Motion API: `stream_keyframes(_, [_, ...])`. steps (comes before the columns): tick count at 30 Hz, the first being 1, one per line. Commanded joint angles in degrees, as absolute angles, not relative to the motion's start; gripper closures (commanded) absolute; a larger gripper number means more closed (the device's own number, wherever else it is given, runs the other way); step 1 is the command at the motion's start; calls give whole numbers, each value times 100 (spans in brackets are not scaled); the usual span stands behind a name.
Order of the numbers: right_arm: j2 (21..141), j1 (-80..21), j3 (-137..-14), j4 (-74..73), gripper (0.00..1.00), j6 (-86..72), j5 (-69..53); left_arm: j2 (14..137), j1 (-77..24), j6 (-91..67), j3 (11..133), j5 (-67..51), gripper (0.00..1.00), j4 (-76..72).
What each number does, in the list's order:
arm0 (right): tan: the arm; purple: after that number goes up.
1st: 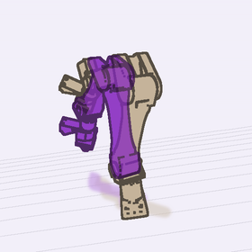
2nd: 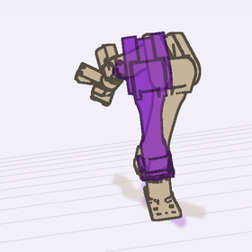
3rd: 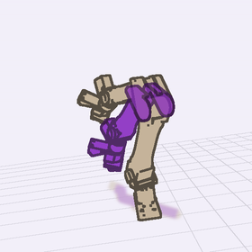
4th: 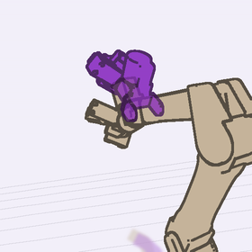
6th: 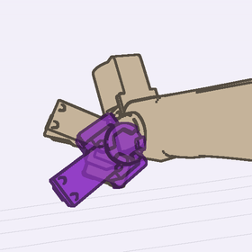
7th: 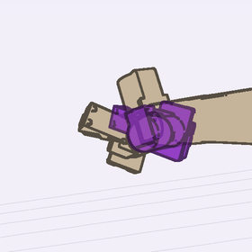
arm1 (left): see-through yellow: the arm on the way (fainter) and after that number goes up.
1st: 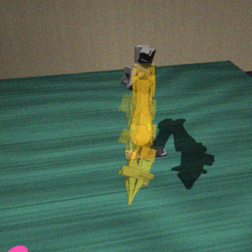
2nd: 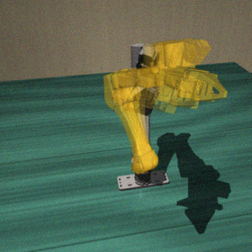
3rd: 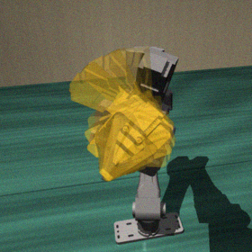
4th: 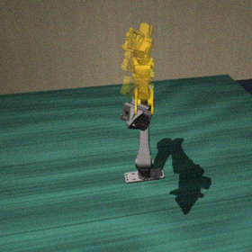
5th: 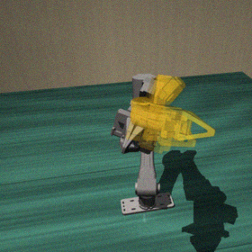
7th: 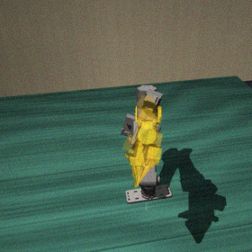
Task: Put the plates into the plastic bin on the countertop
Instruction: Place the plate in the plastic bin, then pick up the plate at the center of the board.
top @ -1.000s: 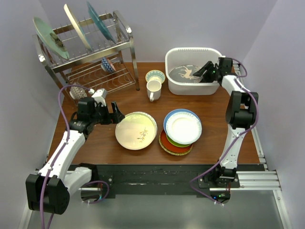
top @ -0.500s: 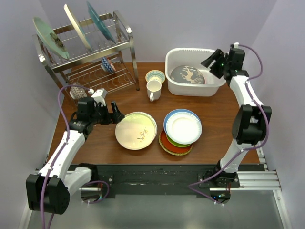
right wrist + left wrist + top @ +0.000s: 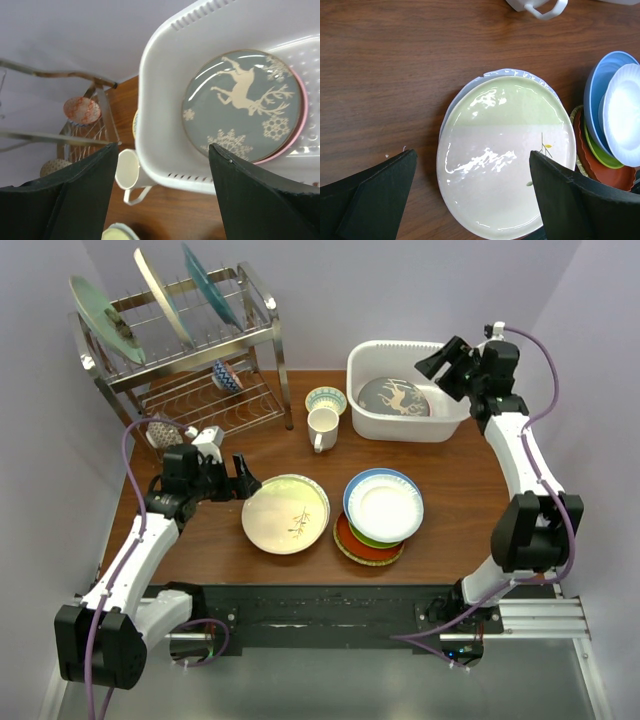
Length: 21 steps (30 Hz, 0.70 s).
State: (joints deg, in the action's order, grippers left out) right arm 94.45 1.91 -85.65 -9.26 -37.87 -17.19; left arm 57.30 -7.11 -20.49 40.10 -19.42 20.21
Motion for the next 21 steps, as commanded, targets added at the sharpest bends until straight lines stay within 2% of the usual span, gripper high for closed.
stream_keyframes(1, [8659, -104, -8132, -668, 20, -3727, -1785, 5678, -650, -2048, 3964, -2057, 0, 1819])
stream_keyframes(9, [8192, -685, -7550, -782, 18, -3551, -1846, 5704, -650, -2048, 3964, -2039, 0, 1837])
stream_keyframes(21, [7989, -1836, -6312, -581, 22, -3577, -1758, 5757, -650, -2083, 3946, -1890, 0, 1872])
